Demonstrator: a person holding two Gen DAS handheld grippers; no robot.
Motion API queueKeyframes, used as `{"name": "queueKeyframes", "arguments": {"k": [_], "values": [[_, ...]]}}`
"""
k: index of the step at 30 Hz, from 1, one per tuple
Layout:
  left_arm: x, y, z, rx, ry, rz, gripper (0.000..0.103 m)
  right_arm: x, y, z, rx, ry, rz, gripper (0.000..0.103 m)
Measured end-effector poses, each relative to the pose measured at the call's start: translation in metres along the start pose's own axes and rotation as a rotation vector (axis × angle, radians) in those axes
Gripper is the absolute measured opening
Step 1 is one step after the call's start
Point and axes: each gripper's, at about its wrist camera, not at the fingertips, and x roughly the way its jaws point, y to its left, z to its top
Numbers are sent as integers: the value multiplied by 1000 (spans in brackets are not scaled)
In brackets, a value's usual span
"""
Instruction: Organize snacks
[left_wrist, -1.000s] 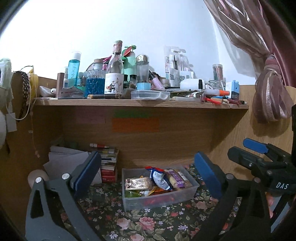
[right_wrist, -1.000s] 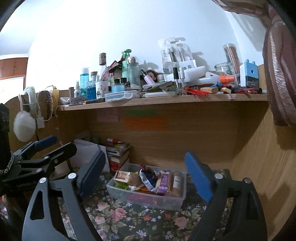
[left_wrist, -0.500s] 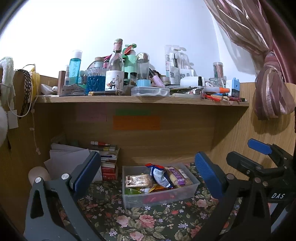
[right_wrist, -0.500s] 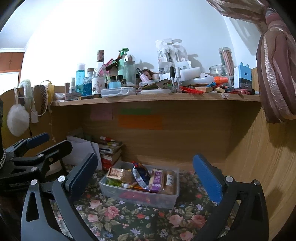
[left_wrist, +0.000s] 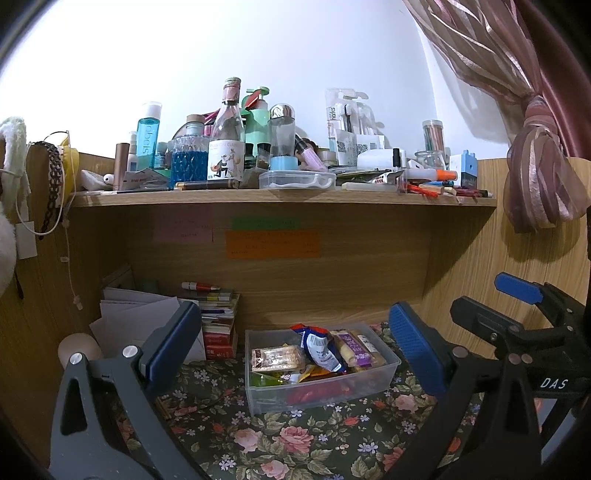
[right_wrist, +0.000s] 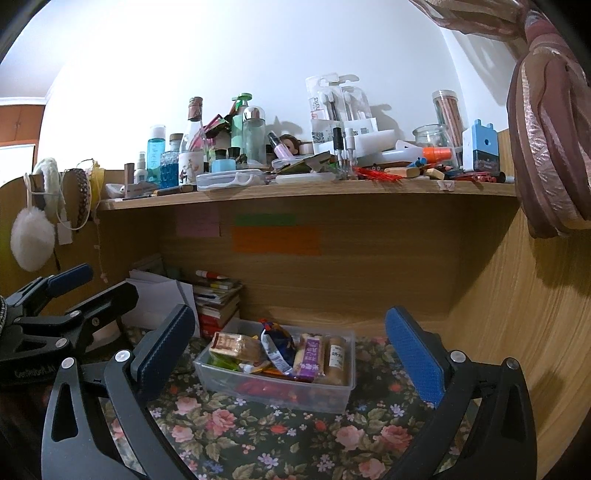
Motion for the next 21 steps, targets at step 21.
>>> {"name": "queueKeyframes", "arguments": {"k": [21], "values": [[2, -1, -2, -4, 5, -9, 103, 0, 1, -1, 6, 2, 4, 103]]}}
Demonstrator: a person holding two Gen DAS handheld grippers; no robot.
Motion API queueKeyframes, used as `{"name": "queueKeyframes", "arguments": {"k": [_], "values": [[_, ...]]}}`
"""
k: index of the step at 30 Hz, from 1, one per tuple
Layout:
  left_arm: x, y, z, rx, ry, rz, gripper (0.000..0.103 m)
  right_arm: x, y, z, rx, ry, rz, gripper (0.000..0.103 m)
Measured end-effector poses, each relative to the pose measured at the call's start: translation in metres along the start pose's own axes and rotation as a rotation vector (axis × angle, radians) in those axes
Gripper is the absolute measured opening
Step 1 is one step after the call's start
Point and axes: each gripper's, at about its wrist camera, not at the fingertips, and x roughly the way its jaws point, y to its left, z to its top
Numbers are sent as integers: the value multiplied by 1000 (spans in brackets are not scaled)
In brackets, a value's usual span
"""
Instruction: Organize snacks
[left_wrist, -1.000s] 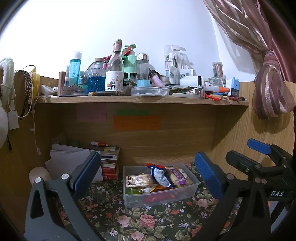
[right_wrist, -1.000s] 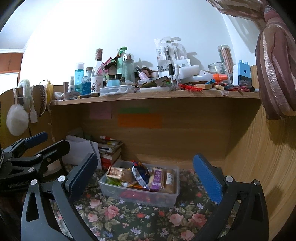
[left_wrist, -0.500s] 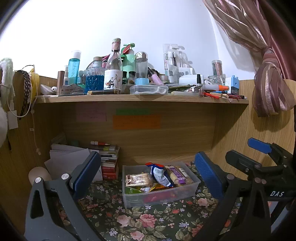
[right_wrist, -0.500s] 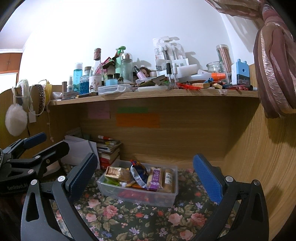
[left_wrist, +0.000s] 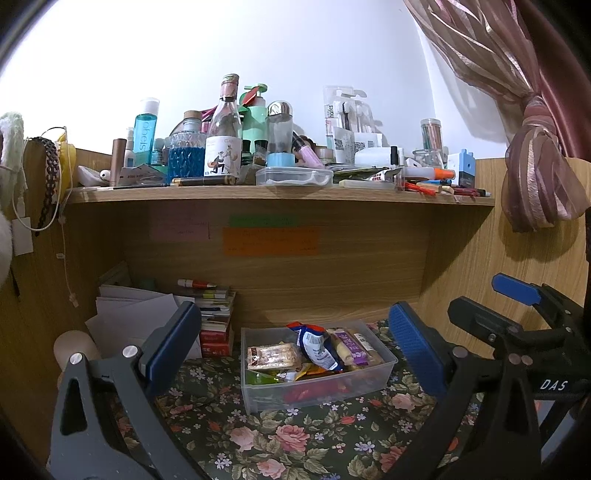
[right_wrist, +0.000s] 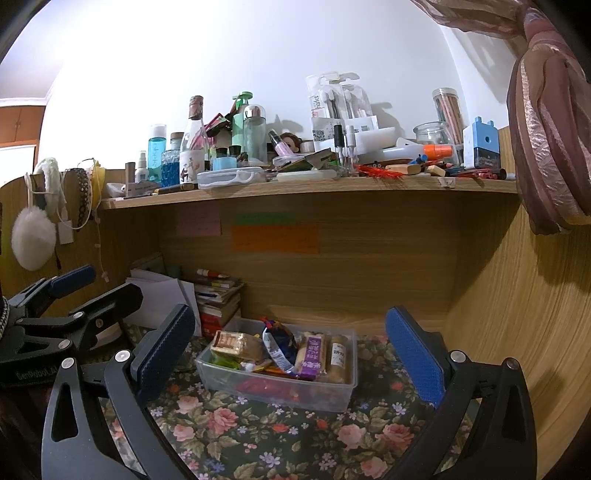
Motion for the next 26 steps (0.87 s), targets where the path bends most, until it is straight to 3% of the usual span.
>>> {"name": "queueKeyframes", "arguments": {"k": [26], "values": [[6, -1, -4, -26, 16, 1, 103, 4, 4, 1, 13, 9, 2, 103]]}}
